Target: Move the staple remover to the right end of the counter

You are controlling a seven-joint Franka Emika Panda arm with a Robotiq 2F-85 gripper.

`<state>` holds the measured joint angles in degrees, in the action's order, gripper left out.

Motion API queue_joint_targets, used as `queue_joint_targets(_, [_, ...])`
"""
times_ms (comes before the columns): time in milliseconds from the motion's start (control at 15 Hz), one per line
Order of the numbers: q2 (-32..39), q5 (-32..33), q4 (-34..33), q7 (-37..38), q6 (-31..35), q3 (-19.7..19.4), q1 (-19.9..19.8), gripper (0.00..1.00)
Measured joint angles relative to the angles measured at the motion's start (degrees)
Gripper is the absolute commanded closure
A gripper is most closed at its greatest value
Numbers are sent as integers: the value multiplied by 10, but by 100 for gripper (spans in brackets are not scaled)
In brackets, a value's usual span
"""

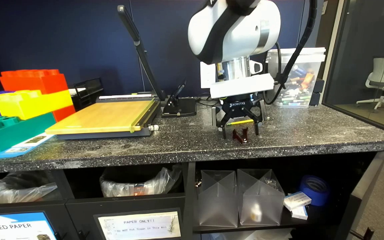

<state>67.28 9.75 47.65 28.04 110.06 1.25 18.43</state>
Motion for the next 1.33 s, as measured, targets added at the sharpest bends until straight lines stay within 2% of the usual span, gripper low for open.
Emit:
queue_joint_targets(133, [31, 0, -49, 1, -13, 0, 0, 0])
queue_joint_targets(200, [46, 0, -73, 1, -20, -1, 0, 25])
queue_joint_targets(267, [59, 0, -96, 2, -27, -1, 0, 26])
queue_joint_targets(600, [97, -3, -161, 2, -39, -12, 7, 66])
queue_joint_targets(867, [101, -1, -173, 7, -42, -13, 10, 92])
queue_joint_targets(1133, [100, -1, -180, 17, -42, -17, 2, 92])
queue_joint_targets(1333, [91, -8, -204, 34, -55, -20, -28, 92])
